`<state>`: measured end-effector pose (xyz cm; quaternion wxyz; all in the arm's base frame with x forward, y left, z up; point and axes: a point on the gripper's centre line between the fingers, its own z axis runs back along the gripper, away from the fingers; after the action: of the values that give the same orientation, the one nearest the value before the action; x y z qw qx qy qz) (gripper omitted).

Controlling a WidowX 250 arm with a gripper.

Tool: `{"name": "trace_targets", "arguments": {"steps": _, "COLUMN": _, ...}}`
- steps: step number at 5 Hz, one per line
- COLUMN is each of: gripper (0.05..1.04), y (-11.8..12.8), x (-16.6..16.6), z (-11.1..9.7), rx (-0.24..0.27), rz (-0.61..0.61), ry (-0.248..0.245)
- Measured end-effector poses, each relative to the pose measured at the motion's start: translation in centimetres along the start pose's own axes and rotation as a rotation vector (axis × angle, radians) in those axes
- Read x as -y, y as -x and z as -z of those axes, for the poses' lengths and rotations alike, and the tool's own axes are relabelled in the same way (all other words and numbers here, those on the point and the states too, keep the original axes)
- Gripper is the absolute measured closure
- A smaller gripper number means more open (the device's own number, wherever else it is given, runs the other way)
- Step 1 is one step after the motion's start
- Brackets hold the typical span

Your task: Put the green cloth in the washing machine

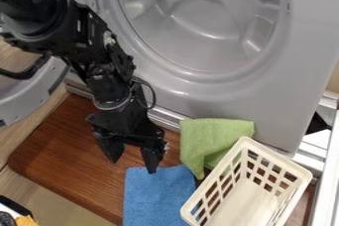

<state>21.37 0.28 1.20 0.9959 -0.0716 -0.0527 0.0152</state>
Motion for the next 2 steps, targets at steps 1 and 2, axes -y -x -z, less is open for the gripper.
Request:
{"name": "trace_targets", "arguments": {"steps": 1, "gripper": 0.083, "y": 0.21, "x": 0.01, "z": 0.4, "rx": -0.018, "rz": -0.001, "ry": 0.003}}
{"name": "trace_targets", "arguments": {"steps": 2, "gripper": 0.083, "y": -0.21, "x": 0.39, "z": 0.89, "rx": -0.02, "rz": 0.036, "ry": 0.007}}
